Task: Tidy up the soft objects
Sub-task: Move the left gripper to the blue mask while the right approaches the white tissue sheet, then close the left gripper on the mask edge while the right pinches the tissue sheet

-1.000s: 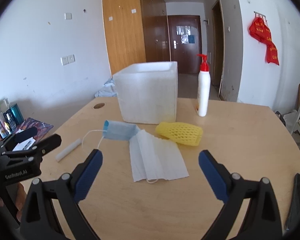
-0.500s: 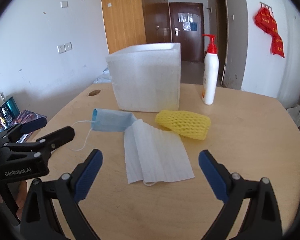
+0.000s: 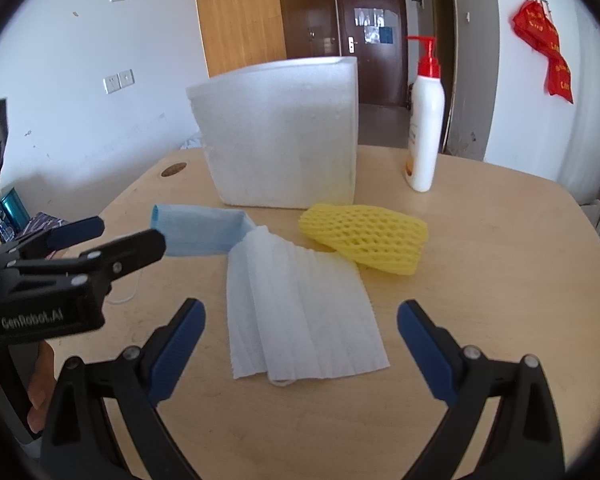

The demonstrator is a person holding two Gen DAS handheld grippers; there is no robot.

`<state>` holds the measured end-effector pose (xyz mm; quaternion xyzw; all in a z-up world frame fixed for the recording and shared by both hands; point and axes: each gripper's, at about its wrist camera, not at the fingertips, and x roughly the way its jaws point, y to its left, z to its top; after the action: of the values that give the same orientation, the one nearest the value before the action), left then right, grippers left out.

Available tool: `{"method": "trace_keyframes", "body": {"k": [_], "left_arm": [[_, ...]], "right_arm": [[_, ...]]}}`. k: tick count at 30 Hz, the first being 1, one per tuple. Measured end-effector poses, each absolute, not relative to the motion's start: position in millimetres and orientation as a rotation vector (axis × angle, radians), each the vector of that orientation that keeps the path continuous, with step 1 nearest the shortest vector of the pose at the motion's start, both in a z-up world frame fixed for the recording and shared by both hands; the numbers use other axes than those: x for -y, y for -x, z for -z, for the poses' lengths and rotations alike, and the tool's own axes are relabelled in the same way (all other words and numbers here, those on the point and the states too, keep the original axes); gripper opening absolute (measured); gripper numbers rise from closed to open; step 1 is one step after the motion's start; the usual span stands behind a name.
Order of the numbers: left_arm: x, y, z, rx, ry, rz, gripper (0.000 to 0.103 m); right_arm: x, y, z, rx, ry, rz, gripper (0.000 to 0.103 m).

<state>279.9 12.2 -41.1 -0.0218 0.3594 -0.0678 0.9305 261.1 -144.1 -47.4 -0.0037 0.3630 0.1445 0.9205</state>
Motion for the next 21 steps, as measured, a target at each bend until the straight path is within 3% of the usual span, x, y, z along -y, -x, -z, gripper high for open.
{"method": "trace_keyframes", "body": {"k": [21], "left_arm": [[-9.4,-333.4,69.0,-0.825,0.071,0.128,0.099]], "right_arm": [[130.3,-292.9,73.2,-0.858,0.055,-0.348,0.098]]}}
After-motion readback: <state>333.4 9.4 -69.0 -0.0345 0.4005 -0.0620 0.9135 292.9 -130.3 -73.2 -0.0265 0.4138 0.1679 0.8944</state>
